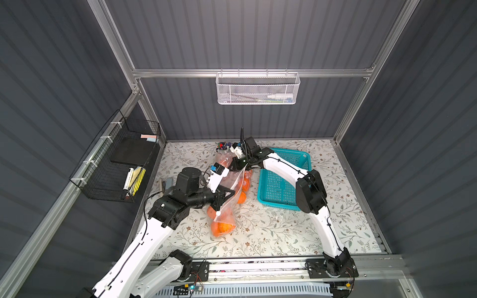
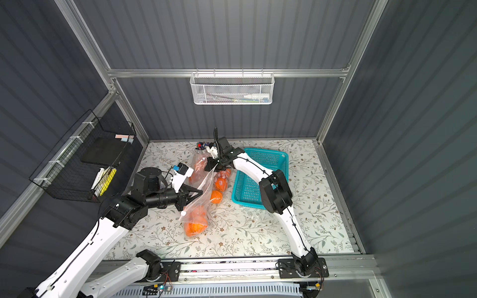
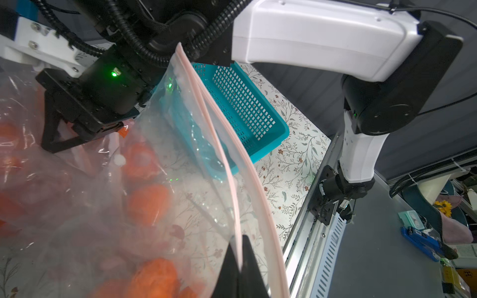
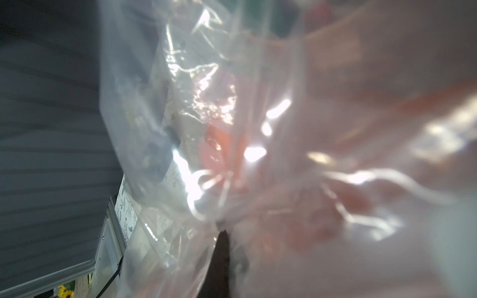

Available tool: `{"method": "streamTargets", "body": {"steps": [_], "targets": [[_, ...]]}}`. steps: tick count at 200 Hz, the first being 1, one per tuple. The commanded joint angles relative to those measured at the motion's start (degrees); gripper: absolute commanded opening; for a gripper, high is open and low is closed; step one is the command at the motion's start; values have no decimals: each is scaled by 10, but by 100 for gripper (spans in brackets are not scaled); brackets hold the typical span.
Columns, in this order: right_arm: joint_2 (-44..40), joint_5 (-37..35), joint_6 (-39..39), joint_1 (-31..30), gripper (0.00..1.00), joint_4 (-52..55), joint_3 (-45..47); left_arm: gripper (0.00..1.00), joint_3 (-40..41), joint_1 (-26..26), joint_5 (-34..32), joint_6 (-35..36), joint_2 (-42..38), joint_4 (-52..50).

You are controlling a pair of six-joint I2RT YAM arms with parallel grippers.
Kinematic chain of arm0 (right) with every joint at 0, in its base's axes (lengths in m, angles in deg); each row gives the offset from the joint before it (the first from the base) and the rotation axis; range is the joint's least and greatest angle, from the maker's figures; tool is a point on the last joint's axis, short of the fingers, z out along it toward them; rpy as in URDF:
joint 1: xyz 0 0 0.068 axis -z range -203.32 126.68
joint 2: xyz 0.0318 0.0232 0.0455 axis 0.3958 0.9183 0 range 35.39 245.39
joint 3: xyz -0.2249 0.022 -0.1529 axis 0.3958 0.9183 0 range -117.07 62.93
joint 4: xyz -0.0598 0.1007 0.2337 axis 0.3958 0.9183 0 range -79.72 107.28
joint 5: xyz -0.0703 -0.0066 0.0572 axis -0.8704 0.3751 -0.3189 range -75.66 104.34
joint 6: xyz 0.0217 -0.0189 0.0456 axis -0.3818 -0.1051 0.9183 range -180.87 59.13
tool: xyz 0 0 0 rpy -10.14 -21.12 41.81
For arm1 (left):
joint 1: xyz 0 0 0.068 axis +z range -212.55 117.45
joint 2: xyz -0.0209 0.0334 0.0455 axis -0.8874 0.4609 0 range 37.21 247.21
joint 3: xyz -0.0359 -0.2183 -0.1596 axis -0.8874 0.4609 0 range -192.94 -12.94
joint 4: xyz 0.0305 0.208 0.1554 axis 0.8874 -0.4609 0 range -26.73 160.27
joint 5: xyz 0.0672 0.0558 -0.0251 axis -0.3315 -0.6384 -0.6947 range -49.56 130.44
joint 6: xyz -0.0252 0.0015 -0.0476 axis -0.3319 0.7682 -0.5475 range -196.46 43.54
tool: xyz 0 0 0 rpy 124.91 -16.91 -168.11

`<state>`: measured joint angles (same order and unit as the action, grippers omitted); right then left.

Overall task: Open the zip-top bag and take out the orange
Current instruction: Move the zipper food storage bag to the center of the board.

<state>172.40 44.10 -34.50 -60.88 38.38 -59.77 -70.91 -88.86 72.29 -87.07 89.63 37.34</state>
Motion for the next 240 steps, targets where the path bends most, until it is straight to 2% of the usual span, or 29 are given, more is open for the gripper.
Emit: {"method": "streamTargets", "body": {"steps": [1,40,62,70,77,88,101,119,131,148,160,179,186,205,240], "targets": [[35,-41,-17,-2,1,-18,-55,0,14,2,16,-5,4,32],[113,-61,-44,1,0,-32,-202,0,35,2,16,-9,3,56],[123,-59,-61,2,0,-58,-231,0,56,3,13,-25,6,81],[116,-55,-65,5,7,-57,-234,0,65,3,13,-33,7,97],[102,-55,-65,9,18,-51,-231,0,72,3,14,-41,7,111],[63,-58,-62,16,35,-51,-198,0,84,2,13,-57,5,133],[-13,-67,-71,22,47,-73,-123,0,102,2,15,-76,1,169],[-137,-110,-92,30,56,-117,21,0,124,2,8,-97,-3,219],[-216,-152,-93,42,57,-126,111,0,132,2,-3,-107,0,243],[-323,-167,-80,62,57,-118,229,0,146,2,-4,-129,9,284],[-397,-165,-75,71,53,-121,311,0,158,2,1,-146,17,315],[-494,-124,-79,70,46,-122,407,0,176,1,5,-163,31,354],[-520,-78,-76,68,43,-120,432,0,177,1,6,-165,38,361],[-559,-9,-63,55,27,-108,470,0,177,1,14,-168,53,372],[-546,34,-57,1,10,-92,463,0,176,0,15,-170,63,377]]}}
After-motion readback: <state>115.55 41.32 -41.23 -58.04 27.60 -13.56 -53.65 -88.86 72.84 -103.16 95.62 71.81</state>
